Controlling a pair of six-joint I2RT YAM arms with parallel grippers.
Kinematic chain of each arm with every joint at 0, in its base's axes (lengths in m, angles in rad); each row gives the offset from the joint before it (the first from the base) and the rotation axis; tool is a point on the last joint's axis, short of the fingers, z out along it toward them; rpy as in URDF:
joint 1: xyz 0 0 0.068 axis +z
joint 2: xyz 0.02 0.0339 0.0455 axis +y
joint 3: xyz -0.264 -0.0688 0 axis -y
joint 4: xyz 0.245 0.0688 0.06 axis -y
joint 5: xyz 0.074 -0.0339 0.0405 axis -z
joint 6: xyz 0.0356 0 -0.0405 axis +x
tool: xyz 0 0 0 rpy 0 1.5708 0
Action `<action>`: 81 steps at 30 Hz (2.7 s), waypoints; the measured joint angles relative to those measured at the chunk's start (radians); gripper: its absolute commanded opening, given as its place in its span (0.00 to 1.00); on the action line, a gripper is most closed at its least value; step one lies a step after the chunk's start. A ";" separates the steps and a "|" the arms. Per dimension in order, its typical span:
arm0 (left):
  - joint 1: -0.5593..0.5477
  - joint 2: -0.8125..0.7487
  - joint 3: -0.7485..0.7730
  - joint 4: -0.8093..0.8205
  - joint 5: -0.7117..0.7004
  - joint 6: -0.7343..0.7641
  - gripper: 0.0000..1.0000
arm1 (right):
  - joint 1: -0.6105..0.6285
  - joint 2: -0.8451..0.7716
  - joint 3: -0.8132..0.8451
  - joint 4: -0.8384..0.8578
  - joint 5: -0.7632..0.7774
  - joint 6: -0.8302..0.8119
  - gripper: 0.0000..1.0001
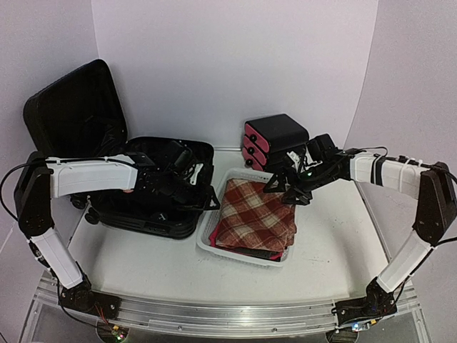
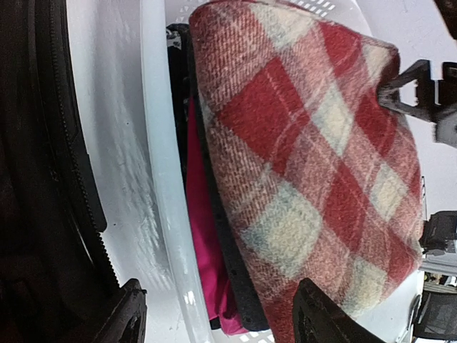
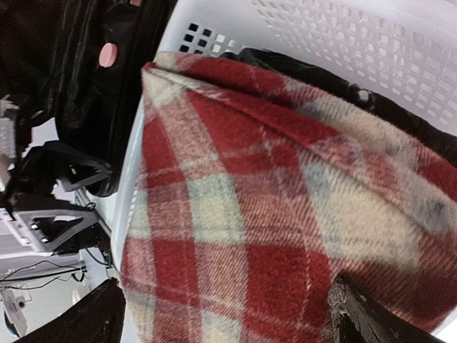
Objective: Open, take out, and arrange the luggage
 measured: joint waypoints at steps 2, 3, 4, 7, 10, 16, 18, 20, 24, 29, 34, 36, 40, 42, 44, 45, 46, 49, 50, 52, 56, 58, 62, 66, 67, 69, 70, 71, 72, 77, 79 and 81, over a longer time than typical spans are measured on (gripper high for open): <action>-0.002 0.007 0.000 -0.003 -0.009 0.008 0.70 | -0.001 -0.031 0.007 -0.031 -0.011 0.001 0.98; -0.003 0.013 0.000 -0.004 -0.015 0.015 0.70 | -0.001 -0.052 0.012 -0.050 -0.013 -0.001 0.98; -0.005 0.016 0.000 -0.006 -0.021 0.019 0.68 | -0.001 -0.088 0.024 -0.086 -0.012 -0.006 0.98; -0.010 0.025 0.000 -0.008 -0.031 0.027 0.56 | -0.001 -0.204 0.059 -0.159 -0.003 -0.036 0.98; -0.011 0.036 0.000 -0.015 -0.030 0.030 0.47 | -0.001 -0.343 0.071 -0.221 0.021 -0.071 0.98; -0.037 0.121 0.034 -0.025 -0.015 0.042 0.33 | -0.001 -0.509 0.002 -0.325 0.097 -0.103 0.98; -0.045 0.158 0.061 -0.042 -0.012 0.043 0.30 | -0.001 -0.538 -0.020 -0.374 0.123 -0.109 0.98; -0.054 0.194 0.097 -0.056 -0.013 0.043 0.27 | -0.001 -0.565 -0.029 -0.414 0.155 -0.118 0.98; -0.099 0.334 0.256 -0.097 -0.015 0.036 0.22 | -0.001 -0.641 -0.031 -0.481 0.233 -0.136 0.98; -0.187 0.551 0.559 -0.092 0.016 -0.036 0.17 | -0.001 -0.723 -0.031 -0.559 0.327 -0.156 0.98; -0.280 0.732 0.794 -0.005 0.031 -0.164 0.13 | -0.001 -0.768 -0.026 -0.629 0.388 -0.171 0.98; -0.316 0.746 0.801 0.044 0.023 -0.233 0.13 | -0.001 -0.784 -0.022 -0.649 0.404 -0.174 0.98; -0.370 0.751 0.795 0.094 -0.048 -0.355 0.11 | -0.001 -0.809 -0.022 -0.674 0.426 -0.177 0.98; -0.383 0.752 0.794 0.103 -0.086 -0.402 0.09 | -0.001 -0.817 -0.022 -0.684 0.431 -0.177 0.98; -0.385 0.752 0.793 0.104 -0.106 -0.447 0.07 | -0.001 -0.821 -0.022 -0.692 0.435 -0.177 0.98; -0.386 0.752 0.793 0.107 -0.115 -0.465 0.05 | -0.001 -0.821 -0.022 -0.694 0.438 -0.177 0.98; -0.388 0.753 0.793 0.113 -0.132 -0.489 0.03 | -0.001 -0.821 -0.022 -0.695 0.439 -0.177 0.98; -0.394 0.769 0.810 0.130 -0.193 -0.574 0.06 | -0.001 -0.821 -0.022 -0.697 0.442 -0.177 0.98; -0.395 0.784 0.831 0.131 -0.214 -0.601 0.08 | -0.001 -0.820 -0.022 -0.697 0.442 -0.177 0.98; -0.397 0.821 0.889 0.130 -0.248 -0.644 0.13 | -0.001 -0.820 -0.022 -0.698 0.443 -0.177 0.98; -0.406 0.925 1.045 0.133 -0.293 -0.713 0.19 | -0.001 -0.819 -0.022 -0.697 0.446 -0.177 0.98; -0.406 0.956 1.091 0.140 -0.300 -0.729 0.26 | -0.001 -0.820 -0.022 -0.697 0.448 -0.176 0.98; -0.410 0.965 1.107 0.150 -0.291 -0.733 0.50 | -0.001 -0.819 -0.023 -0.697 0.449 -0.176 0.98; -0.418 0.964 1.107 0.170 -0.267 -0.686 0.63 | -0.001 -0.809 -0.023 -0.697 0.449 -0.176 0.98; -0.421 0.964 1.107 0.173 -0.259 -0.659 0.65 | -0.001 -0.806 -0.023 -0.697 0.449 -0.176 0.98; -0.424 0.948 1.083 0.178 -0.223 -0.597 0.69 | -0.001 -0.801 -0.023 -0.697 0.449 -0.176 0.98; -0.425 0.929 1.050 0.189 -0.204 -0.562 0.72 | -0.001 -0.800 -0.023 -0.697 0.451 -0.175 0.98; -0.428 0.887 0.990 0.196 -0.187 -0.518 0.74 | -0.001 -0.796 -0.023 -0.697 0.455 -0.174 0.98; -0.430 0.838 0.917 0.197 -0.172 -0.471 0.77 | -0.001 -0.794 -0.023 -0.697 0.461 -0.172 0.98; -0.434 0.391 0.463 0.191 -0.186 -0.183 0.84 | -0.001 -0.771 -0.023 -0.695 0.506 -0.166 0.98; -0.426 0.240 0.366 0.200 -0.201 -0.116 0.86 | -0.001 -0.753 -0.023 -0.691 0.504 -0.177 0.98; -0.397 0.021 0.225 0.214 -0.230 -0.050 0.88 | -0.001 -0.726 -0.023 -0.680 0.497 -0.194 0.98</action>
